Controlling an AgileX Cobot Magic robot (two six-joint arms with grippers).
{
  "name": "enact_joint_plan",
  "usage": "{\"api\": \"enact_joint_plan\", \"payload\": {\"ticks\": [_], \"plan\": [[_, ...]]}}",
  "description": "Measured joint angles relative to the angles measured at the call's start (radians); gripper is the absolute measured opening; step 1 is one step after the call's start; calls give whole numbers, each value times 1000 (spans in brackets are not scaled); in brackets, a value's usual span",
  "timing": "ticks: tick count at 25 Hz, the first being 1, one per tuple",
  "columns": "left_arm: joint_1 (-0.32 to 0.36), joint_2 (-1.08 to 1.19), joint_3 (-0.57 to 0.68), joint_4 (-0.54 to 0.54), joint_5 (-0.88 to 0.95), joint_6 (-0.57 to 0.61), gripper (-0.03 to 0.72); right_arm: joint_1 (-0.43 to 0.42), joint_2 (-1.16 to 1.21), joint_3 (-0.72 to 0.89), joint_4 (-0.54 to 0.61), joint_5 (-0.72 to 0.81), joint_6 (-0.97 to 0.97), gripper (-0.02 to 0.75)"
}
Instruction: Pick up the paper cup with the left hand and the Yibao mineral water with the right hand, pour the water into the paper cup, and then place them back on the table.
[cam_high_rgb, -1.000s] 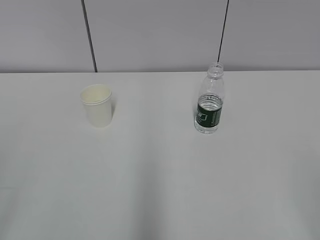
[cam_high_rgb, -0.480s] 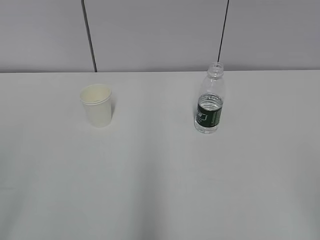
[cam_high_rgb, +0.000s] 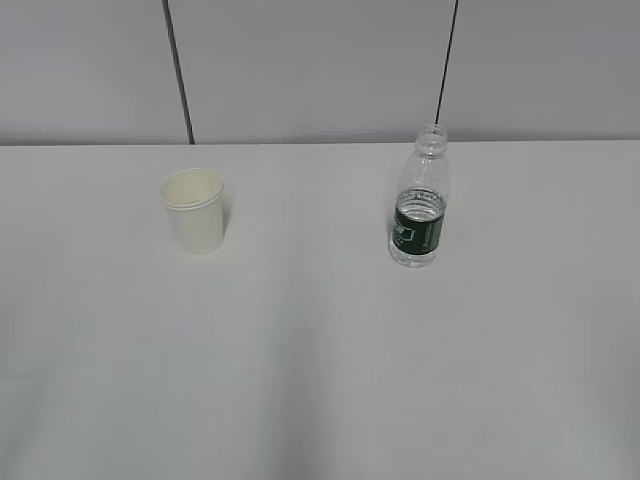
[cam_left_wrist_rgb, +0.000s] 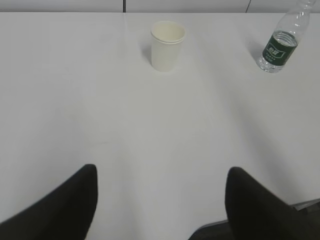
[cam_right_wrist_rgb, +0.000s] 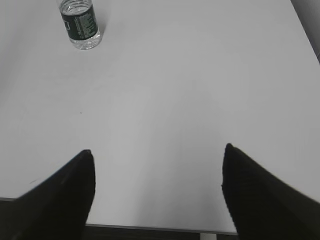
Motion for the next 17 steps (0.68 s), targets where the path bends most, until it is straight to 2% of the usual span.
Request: {"api": "enact_joint_plan", "payload": {"ticks": [17], "plan": [[1, 0, 0, 0, 0, 0, 486, 0, 0, 0, 0, 0, 0, 585]]}}
